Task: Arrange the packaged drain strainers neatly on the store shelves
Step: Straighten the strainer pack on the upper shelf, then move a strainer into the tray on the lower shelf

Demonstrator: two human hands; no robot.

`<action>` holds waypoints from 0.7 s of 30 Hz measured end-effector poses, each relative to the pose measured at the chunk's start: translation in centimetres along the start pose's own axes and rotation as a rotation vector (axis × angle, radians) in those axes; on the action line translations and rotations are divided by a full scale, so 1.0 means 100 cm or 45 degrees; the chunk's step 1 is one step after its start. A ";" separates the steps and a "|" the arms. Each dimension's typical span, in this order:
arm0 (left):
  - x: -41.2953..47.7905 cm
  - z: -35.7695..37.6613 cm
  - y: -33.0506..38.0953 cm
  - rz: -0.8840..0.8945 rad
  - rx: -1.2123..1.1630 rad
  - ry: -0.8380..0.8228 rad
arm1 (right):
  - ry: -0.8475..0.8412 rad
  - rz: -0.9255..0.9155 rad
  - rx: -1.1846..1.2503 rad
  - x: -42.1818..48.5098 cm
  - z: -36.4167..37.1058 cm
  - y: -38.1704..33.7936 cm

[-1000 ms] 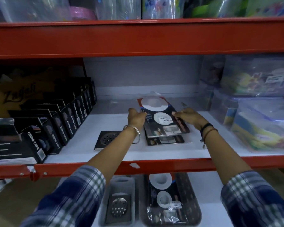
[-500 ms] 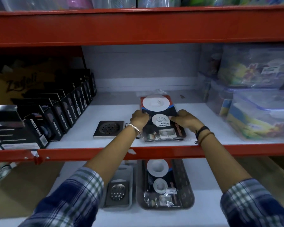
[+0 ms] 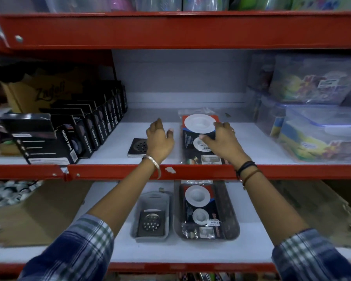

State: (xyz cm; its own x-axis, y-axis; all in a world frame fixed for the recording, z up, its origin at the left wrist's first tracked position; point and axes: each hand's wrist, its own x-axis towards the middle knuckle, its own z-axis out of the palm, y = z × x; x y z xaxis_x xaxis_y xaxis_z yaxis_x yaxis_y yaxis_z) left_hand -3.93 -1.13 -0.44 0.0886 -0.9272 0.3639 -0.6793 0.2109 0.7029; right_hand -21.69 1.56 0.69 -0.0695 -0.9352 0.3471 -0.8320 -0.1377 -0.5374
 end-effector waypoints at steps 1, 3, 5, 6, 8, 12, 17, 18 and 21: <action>-0.002 -0.010 -0.011 0.071 0.053 0.075 | -0.020 -0.052 0.046 0.000 0.003 -0.012; -0.008 -0.029 -0.032 0.182 0.142 0.157 | -0.068 -0.140 0.113 0.003 0.011 -0.034; -0.014 -0.050 -0.060 0.230 0.200 0.161 | -0.112 -0.264 0.086 0.006 0.027 -0.058; -0.017 -0.055 -0.071 0.246 0.234 0.151 | -0.154 -0.311 0.065 0.009 0.034 -0.065; -0.021 -0.070 -0.097 0.269 0.326 0.133 | -0.319 -0.352 0.023 0.018 0.056 -0.083; -0.023 -0.088 -0.132 0.329 0.644 0.027 | -0.746 -0.307 -0.287 0.046 0.093 -0.107; -0.013 -0.089 -0.142 0.321 0.756 -0.023 | -1.028 -0.141 -0.278 0.068 0.105 -0.113; -0.012 -0.089 -0.143 0.326 0.761 -0.025 | -1.023 -0.131 -0.285 0.071 0.105 -0.114; -0.013 -0.089 -0.144 0.327 0.756 -0.034 | -0.985 -0.135 -0.320 0.073 0.100 -0.114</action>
State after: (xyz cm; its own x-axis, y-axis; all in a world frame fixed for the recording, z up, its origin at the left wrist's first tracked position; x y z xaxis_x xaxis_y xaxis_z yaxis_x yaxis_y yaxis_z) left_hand 12.23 -0.20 -5.56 -0.1435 -0.8791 0.4545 -0.9644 0.2273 0.1350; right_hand -7.21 -6.93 1.68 0.3391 -0.8945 -0.2913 -0.9178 -0.2467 -0.3110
